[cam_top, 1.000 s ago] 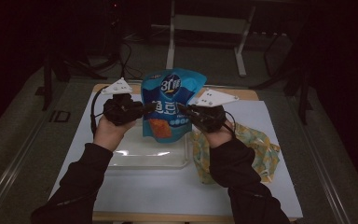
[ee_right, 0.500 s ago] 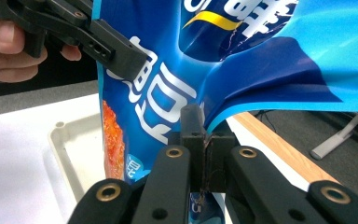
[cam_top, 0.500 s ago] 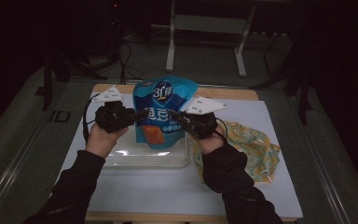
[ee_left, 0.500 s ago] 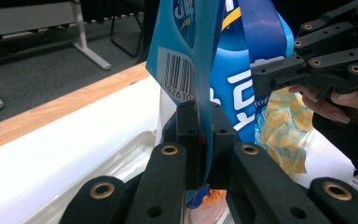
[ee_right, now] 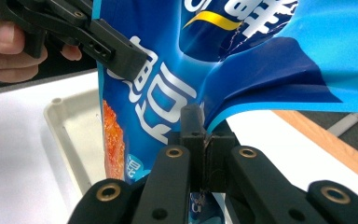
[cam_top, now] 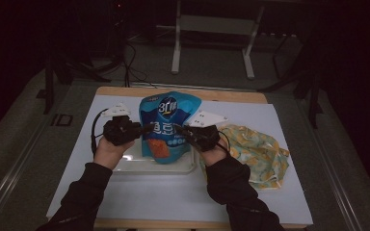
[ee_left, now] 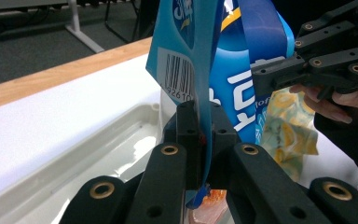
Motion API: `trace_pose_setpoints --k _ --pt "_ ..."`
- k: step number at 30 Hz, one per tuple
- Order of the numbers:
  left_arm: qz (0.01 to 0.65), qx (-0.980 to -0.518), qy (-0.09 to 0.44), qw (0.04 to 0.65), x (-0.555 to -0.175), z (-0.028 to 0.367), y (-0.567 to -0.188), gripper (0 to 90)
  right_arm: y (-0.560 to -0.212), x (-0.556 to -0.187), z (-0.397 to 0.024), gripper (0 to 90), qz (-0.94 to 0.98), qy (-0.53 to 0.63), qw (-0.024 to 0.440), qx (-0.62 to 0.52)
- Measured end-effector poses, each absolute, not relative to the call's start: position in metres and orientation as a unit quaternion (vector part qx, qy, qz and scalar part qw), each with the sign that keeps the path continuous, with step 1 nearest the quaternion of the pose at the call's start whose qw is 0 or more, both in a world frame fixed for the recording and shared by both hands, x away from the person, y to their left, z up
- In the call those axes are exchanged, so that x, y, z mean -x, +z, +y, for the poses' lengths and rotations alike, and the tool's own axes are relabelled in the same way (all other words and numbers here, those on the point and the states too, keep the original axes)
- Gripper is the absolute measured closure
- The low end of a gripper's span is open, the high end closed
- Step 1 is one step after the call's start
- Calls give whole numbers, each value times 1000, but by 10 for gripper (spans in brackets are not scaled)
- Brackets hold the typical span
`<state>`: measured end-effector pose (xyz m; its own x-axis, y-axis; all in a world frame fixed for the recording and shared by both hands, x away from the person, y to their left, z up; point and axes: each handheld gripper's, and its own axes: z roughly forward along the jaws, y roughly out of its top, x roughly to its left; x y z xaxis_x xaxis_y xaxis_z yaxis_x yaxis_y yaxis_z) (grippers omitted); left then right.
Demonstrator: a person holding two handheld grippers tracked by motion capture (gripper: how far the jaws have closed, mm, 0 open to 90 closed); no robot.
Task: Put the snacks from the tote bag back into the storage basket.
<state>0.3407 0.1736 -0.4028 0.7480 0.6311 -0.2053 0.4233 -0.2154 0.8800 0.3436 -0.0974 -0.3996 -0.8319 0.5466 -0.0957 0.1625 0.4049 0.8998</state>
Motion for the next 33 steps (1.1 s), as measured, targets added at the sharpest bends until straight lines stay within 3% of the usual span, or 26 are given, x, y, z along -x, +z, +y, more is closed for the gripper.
trace_pose_setpoints --k 33 --pt "336 -775 94 526 -346 170 -441 866 -435 -355 -104 884 829 488 171 -213"
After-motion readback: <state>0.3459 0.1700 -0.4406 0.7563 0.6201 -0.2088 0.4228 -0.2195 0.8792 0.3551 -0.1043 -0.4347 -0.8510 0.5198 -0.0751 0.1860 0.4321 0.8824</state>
